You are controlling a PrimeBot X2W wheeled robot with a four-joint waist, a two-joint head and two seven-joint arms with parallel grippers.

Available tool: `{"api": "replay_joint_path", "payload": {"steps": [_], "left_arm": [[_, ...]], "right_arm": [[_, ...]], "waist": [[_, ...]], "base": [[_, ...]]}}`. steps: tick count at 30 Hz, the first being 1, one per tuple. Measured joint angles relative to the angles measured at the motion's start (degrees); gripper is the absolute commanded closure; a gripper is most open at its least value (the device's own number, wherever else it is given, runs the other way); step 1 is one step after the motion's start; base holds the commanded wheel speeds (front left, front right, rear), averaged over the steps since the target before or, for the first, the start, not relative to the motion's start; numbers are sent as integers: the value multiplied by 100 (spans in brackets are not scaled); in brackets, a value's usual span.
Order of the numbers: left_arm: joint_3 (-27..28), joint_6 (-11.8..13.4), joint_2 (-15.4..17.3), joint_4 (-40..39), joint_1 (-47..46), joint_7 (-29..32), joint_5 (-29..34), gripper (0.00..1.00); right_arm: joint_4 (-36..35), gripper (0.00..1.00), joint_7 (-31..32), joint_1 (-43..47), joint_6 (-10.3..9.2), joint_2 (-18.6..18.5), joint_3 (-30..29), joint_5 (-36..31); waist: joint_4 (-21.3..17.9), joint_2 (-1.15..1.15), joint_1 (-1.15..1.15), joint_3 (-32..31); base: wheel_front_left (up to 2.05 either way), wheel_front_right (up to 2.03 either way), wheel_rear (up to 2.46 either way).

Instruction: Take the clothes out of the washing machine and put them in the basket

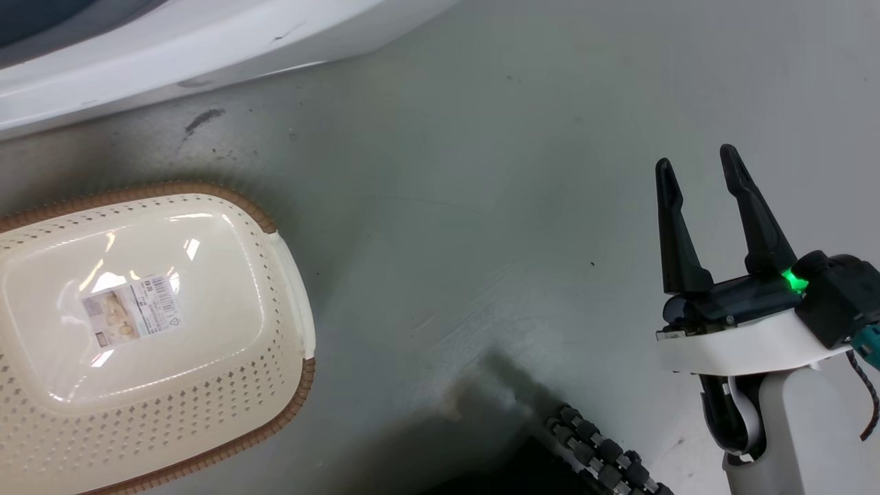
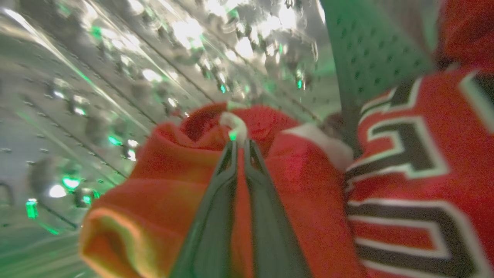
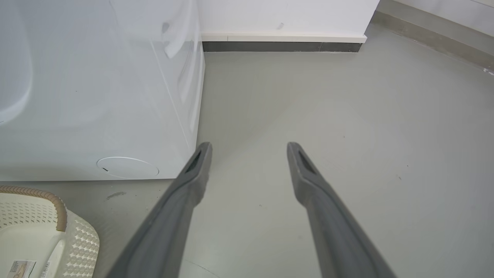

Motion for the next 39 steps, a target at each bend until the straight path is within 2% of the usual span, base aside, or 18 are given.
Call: {"api": "replay_joint_path", "payload": {"steps": [4, 10, 24, 30, 31, 33, 39], "left_arm": [[42, 76, -115, -57, 176, -557, -153, 100], [185, 123, -409, -8, 648, -1731, -480, 100], [319, 69, -1218, 331, 2563, -4446, -1093, 100], [259, -15, -1605, 385, 3337, -5316, -1343, 100], [201, -30, -1745, 203, 3633, -5531, -1411, 100], [169, -40, -1837, -12, 3846, -5582, -1432, 100], [276, -47, -1954, -1405, 4645, -5605, -1449, 100]], "right_arm": [[43, 0, 1, -31, 0, 1, -68, -76], [134, 0, 1, -20, 0, 3, -243, -314], [366, 0, 1, 372, 1, 4, -439, -904], [475, 0, 0, 617, 1, 4, -445, -1051], [519, 0, 0, 696, 1, 4, -456, -1116], [533, 0, 0, 737, 1, 4, -464, -1134], [577, 0, 0, 885, 1, 4, -493, -1232]], "waist": [[77, 0, 0, -143], [234, 0, 0, -547], [830, 0, -2, -2010], [1111, 0, -2, -2645], [1263, 0, -2, -2918], [1367, 0, -2, -3080], [1637, 0, -2, -3517]], "base": [[0, 0, 0], [0, 0, 0], [0, 0, 0], [0, 0, 0], [0, 0, 0], [0, 0, 0], [0, 0, 0]]}}
